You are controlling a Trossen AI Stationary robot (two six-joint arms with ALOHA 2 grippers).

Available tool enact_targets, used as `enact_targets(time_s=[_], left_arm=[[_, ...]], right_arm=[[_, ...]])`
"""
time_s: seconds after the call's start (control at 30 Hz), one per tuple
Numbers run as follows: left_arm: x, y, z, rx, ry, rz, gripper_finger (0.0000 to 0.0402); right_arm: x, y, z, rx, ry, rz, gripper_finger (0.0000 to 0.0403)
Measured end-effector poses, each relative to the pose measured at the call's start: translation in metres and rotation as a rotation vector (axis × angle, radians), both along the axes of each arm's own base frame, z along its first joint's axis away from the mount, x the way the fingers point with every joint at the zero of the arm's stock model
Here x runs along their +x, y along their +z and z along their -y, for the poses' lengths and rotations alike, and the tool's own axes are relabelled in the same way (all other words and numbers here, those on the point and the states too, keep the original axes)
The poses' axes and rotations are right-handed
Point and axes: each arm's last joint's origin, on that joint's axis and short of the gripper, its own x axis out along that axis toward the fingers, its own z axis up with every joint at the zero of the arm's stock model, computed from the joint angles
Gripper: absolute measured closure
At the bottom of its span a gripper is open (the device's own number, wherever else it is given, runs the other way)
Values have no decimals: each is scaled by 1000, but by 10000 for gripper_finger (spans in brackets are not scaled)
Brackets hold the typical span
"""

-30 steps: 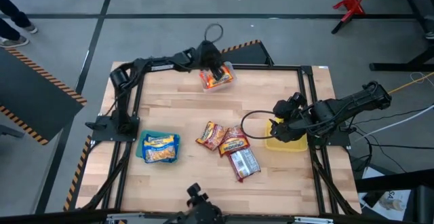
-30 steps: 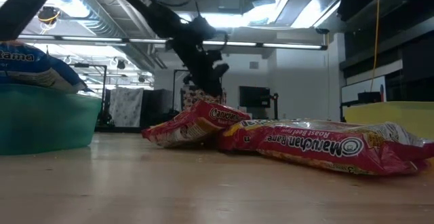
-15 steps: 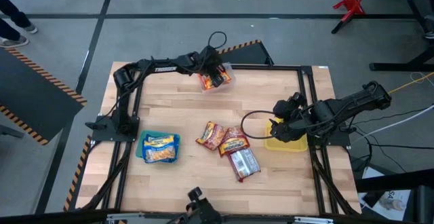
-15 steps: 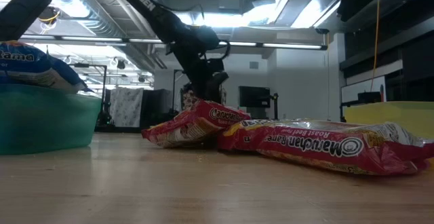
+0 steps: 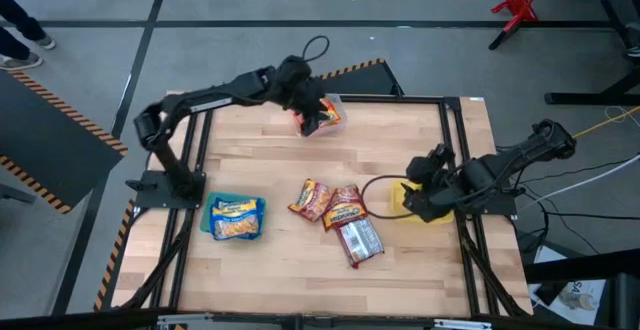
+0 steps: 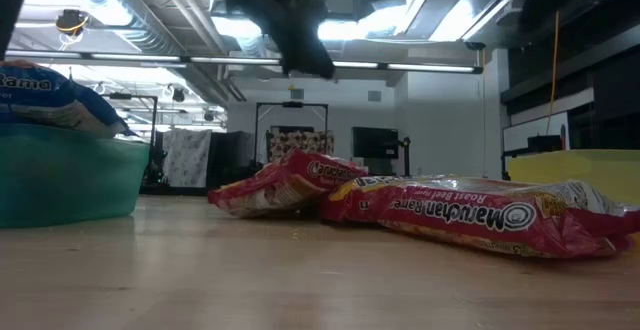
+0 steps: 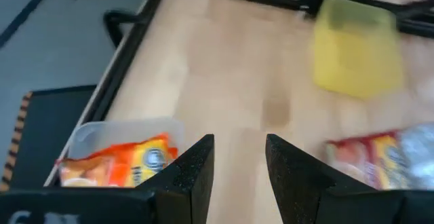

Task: Sort Maruchan noodles
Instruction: Put the top left red noodle pack into the yellow bin

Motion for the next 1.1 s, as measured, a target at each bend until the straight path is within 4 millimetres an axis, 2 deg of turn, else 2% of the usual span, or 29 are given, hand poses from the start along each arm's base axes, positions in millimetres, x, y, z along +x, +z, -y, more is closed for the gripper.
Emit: enact_targets(time_s=[0.13,0.23,0.4,0.53,0.63,0.83,0.97,1.1], left_arm=[[-10,21,31,13,-14,-23,274],[-11,32,57,-21,-43,-10,274],[-5,21,106,-40,-161,-152,274],[-2,0,143,3,-161,-280,274],[-1,-20,171,-3,-165,-305,274],[-16,-69,220,-28,-141,-407,274],[-28,-94,241,-6,-142,-434,271],[-37,-108,247,41,-137,-473,262]], right_arm=[[-11,0,3,-42,-127,59,63],[-21,6,17,-124,-224,103,63],[-39,20,34,-121,-264,188,63],[-53,28,40,-92,-251,224,63],[-58,30,42,-75,-252,238,63],[-61,10,43,-90,-234,163,63],[-59,-4,42,-103,-224,115,63],[-58,-6,41,-90,-223,116,63]])
